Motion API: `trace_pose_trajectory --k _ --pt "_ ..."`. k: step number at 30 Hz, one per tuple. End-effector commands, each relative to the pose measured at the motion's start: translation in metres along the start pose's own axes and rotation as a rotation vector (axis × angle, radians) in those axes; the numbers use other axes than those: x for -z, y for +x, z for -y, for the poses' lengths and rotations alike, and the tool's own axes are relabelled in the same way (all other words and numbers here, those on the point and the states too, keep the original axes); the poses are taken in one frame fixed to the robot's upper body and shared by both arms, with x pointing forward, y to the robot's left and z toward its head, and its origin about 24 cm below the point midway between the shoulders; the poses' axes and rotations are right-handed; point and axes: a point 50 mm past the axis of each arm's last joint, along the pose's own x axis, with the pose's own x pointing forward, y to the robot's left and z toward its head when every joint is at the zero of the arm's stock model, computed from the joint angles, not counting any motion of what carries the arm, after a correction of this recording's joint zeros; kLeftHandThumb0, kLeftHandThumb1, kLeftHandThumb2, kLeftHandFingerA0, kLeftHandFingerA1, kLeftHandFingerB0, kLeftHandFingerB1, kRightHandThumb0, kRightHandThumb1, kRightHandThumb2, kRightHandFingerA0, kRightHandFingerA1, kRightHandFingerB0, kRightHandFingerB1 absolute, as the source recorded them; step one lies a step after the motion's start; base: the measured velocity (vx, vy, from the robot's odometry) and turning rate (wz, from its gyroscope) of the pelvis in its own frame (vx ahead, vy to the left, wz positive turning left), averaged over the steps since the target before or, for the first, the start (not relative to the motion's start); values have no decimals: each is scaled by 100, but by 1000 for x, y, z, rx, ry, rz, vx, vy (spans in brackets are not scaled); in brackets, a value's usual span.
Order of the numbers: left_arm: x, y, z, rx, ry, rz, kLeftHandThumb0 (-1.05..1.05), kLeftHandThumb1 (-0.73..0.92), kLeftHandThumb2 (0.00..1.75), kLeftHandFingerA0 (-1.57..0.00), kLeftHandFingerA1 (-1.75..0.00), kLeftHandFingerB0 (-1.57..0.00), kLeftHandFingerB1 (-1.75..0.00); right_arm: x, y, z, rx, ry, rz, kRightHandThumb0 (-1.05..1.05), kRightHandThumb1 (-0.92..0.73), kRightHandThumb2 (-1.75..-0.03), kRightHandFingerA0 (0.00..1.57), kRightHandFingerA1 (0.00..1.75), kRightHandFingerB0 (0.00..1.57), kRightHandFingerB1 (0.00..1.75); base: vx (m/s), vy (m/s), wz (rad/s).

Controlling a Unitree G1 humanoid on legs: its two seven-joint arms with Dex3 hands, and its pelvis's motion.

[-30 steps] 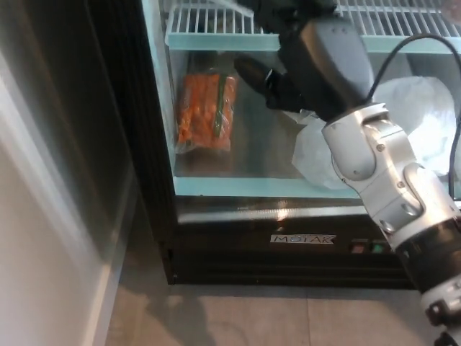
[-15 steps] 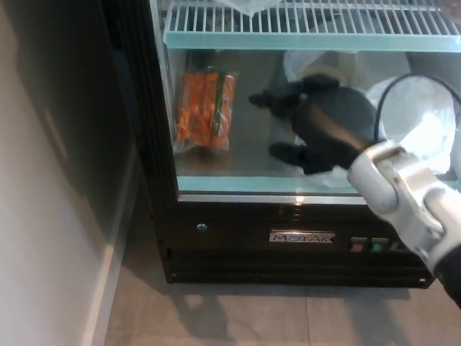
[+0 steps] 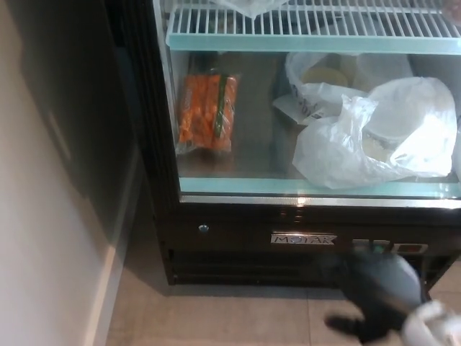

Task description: The robot stands in front of a refrigerator with an opened door and closes the door by swing its right hand at the door

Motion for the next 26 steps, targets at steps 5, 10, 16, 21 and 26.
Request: trace_pose_trajectory --k 5,10,16,21,26 --pt "4 -2 -7 -29 32 -2 -46 61 94 -40 -54 -33 -49 44 -52 -82 -146 294 -385 -58 -61 -92 28 47 32 48 0 0 0" --pt "7 -3 -3 -24 11 -2 -43 72 62 -48 -38 -45 -36 65 -84 -111 -234 341 -605 -50 -57 -92 21 46 37 52 0 0 0" --pt "4 -2 -3 -21 21 -3 -44 61 94 -41 -54 -33 -49 92 -109 -115 -261 492 -833 -49 -75 -63 57 40 46 36 0 0 0" --pt "7 -3 -1 -16 12 -9 -45 61 93 -41 -54 -33 -49 97 -119 -119 -333 540 -901 -54 -67 -66 57 42 47 39 0 0 0" --pt "6 -2 -2 -10 25 -9 -45 73 63 -46 -38 -43 -36 98 -123 -123 -371 536 -926 -55 -68 -67 57 43 49 39 0 0 0"
